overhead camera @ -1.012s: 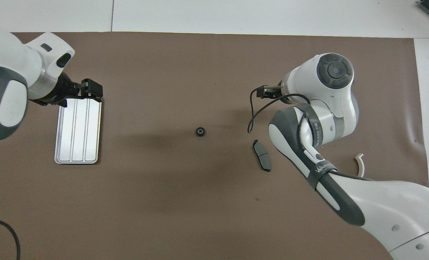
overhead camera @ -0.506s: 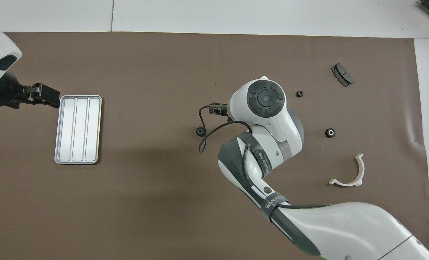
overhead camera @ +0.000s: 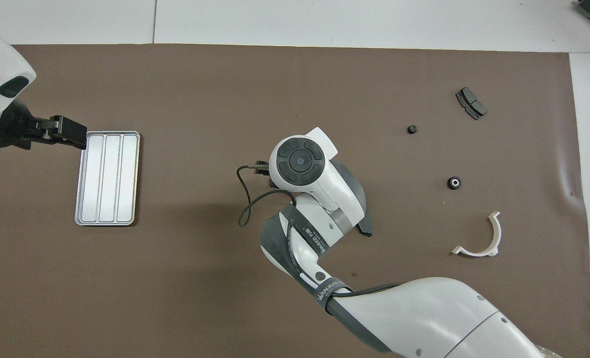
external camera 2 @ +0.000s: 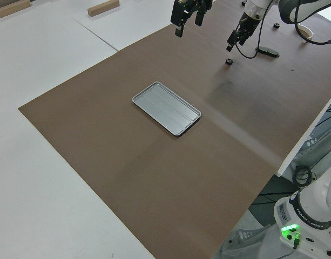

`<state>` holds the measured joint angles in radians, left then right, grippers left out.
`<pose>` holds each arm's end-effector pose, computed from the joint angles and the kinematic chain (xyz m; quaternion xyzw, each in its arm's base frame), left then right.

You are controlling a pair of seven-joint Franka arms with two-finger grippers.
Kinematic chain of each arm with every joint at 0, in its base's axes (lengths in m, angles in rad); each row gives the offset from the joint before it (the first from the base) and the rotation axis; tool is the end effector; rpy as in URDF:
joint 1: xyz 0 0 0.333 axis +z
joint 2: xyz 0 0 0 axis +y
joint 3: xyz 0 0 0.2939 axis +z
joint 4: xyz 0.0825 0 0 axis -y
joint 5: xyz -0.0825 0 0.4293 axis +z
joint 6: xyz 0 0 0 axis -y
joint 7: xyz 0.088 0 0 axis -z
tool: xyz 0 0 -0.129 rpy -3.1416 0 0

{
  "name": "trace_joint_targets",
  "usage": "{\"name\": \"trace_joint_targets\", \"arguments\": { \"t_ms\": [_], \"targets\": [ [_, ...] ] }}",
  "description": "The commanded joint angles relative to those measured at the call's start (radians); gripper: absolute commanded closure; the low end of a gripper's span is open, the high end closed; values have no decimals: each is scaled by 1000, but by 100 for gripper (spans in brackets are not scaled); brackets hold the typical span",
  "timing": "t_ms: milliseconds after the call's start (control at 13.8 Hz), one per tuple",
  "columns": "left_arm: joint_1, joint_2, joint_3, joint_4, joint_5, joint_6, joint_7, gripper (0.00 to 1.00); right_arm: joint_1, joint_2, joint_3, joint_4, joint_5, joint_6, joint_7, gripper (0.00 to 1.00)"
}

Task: Place bearing gear from tray to pile
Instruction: 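Grasp the third gear at the table center with the right gripper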

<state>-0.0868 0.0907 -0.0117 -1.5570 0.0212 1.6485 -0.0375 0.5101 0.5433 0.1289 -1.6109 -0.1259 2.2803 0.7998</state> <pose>0.6285 -0.0593 0.5386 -0.9995 0.0313 -0.0011 0.0100 0.5942 0.4245 0.2602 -0.9962 0.0537 -0.0612 0.0300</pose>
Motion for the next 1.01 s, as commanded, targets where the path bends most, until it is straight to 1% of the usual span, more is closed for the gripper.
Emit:
{"name": "trace_joint_targets", "arguments": {
  "t_ms": [0,145,217,289,362,434,506,651,796,940],
  "targets": [
    [2,-6,1,-6,5,-6,13,0,25,50,-2,32,-38,15,36,0],
    [1,-6,-1,-6,5,-9,11,0,24,50,-2,25,-58,36,36,1],
    [4,-6,-1,-6,3,-10,11,0,28,55,-2,22,-58,42,35,4],
    [5,-6,-1,-6,-3,-10,11,0,31,53,-2,17,-60,41,35,8],
    [7,-6,1,-5,-19,-9,10,0,34,52,-2,13,-60,38,36,12],
    [7,-6,1,-5,-26,-9,10,0,36,52,-2,8,-60,39,36,19],
    [5,-6,3,-3,-26,-9,8,0,34,52,-2,3,-60,44,36,22],
    [7,-8,3,-3,-26,-9,8,0,33,52,-2,-13,-58,96,36,23],
    [9,-6,4,-3,-26,-7,7,0,31,61,0,-18,-58,123,38,23],
    [9,-6,6,-3,-26,-6,1,0,34,60,-2,-27,-60,130,38,28]
  ]
}}
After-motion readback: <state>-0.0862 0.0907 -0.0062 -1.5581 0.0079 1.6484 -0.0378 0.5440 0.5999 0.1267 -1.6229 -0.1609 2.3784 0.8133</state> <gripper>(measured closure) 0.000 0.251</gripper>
